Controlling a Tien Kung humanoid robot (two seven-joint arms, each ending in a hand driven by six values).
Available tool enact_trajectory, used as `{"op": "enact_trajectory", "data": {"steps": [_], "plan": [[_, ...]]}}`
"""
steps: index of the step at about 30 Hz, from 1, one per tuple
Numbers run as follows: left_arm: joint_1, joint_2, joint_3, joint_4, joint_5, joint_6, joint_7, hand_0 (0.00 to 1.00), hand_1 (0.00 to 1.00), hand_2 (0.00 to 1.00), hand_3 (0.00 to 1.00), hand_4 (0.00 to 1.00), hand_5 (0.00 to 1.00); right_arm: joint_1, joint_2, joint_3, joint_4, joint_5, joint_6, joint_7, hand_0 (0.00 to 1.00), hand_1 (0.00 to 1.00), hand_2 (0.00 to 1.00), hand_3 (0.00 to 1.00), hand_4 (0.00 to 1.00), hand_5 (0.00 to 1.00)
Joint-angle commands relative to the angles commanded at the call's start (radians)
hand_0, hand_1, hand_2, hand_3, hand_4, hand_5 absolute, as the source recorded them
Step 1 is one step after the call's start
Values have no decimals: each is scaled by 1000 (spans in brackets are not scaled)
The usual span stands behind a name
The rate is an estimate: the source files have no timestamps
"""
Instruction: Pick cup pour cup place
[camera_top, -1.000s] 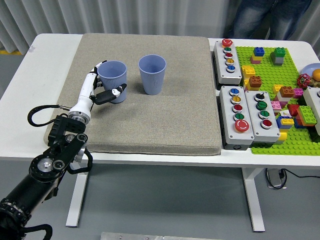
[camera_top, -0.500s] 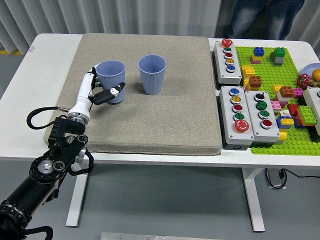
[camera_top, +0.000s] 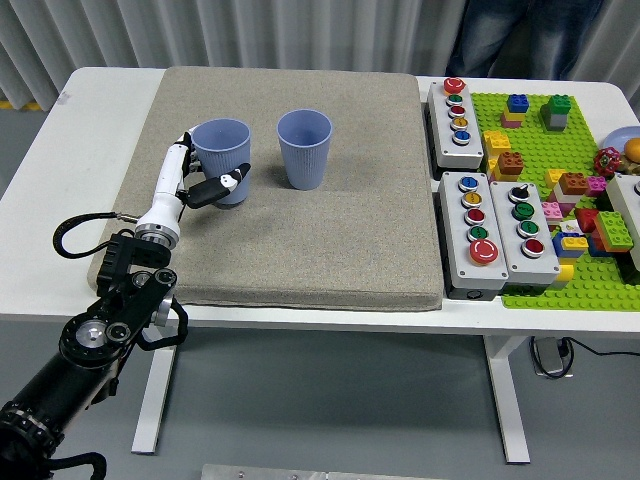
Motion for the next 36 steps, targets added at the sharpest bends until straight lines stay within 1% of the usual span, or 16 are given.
{"op": "enact_trajectory", "data": {"steps": [4, 5, 10, 14, 16, 17, 19, 20, 22, 23, 25, 28, 29, 34, 35, 36], "plan": [[7, -2, -5, -19, 21, 0, 1, 553, 613, 766, 616, 771, 180, -1, 0, 0, 0, -2, 0, 0, 677, 623, 586, 574, 2, 243], [8, -2, -6, -21, 24, 0, 1, 541, 590, 720, 599, 771, 183, -1, 0, 1, 0, -2, 0, 1, 677, 623, 586, 574, 2, 241], [13, -3, -13, -39, 48, 6, 2, 541, 590, 720, 599, 771, 183, -2, 0, 0, 0, -3, 0, 1, 677, 623, 586, 574, 2, 241], [15, -2, -20, -56, 93, 7, 9, 538, 588, 711, 589, 768, 184, -3, 0, 1, 0, -4, 0, 1, 676, 623, 586, 574, 2, 241], [12, 1, -25, -72, 132, 3, 20, 538, 588, 711, 589, 768, 184, -3, 0, 1, 0, -5, 0, 2, 676, 623, 586, 574, 2, 241], [10, 3, -27, -80, 158, 0, 27, 533, 569, 695, 579, 761, 187, -3, -1, 1, 0, -6, 0, 2, 677, 623, 585, 574, 2, 235], [10, 4, -28, -83, 178, -1, 30, 533, 569, 695, 579, 761, 187, -3, -1, 1, -1, -7, 0, 2, 677, 623, 585, 574, 2, 235], [7, 6, -35, -104, 221, -13, 46, 533, 569, 695, 579, 761, 187, -3, -1, 0, -1, -4, -1, 3, 677, 623, 585, 574, 2, 235], [5, 7, -40, -116, 273, -19, 56, 533, 569, 695, 579, 761, 187, -4, -1, -1, -1, -3, -2, 3, 677, 623, 585, 574, 2, 235], [4, 8, -43, -124, 307, -25, 61, 518, 547, 666, 563, 760, 186, -4, -1, -2, -1, -3, -2, 4, 677, 623, 585, 574, 2, 232], [2, 8, -49, -136, 361, -32, 72, 518, 547, 666, 563, 760, 186, -5, -1, -4, -1, -2, -3, 4, 677, 623, 585, 574, 2, 232], [-1, 10, -55, -147, 420, -43, 86, 518, 547, 666, 563, 760, 186, -6, -2, -5, -1, -1, -4, 5, 677, 623, 585, 574, 2, 232], [-2, 11, -56, -148, 432, -45, 89, 508, 542, 648, 554, 759, 188, -7, -2, -6, -1, 0, -4, 5, 676, 623, 585, 574, 2, 232], [-10, 16, -66, -150, 510, -56, 109, 508, 542, 648, 554, 759, 188, -10, -1, -6, -1, 0, -5, 5, 676, 623, 585, 574, 2, 232], [-14, 19, -68, -150, 527, -60, 113, 491, 517, 621, 539, 757, 191, -10, -1, -6, -1, 0, -5, 5, 677, 624, 585, 574, 2, 231], [-16, 21, -68, -151, 536, -62, 115, 491, 517, 621, 539, 757, 191, -10, -1, -6, -1, -1, -5, 5, 677, 624, 585, 574, 2, 231]]}}
